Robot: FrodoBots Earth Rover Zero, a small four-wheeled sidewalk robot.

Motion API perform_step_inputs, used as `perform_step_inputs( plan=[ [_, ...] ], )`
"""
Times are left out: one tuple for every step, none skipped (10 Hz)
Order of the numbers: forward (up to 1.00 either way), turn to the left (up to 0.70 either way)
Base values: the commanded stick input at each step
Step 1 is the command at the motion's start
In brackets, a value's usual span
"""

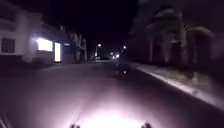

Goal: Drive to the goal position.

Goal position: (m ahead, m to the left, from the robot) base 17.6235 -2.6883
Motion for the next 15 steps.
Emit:
perform_step_inputs(
  plan=[
    [0.70, 0.00],
    [0.70, 0.00],
    [0.70, 0.00],
    [0.70, 0.00],
    [0.70, 0.00],
    [0.70, 0.00],
    [0.70, 0.00],
    [0.70, 0.00],
    [0.70, 0.00],
    [0.70, 0.00],
    [0.70, 0.00],
    [0.70, 0.00],
    [0.70, 0.00],
    [0.70, 0.00],
    [0.70, 0.00]
  ],
)
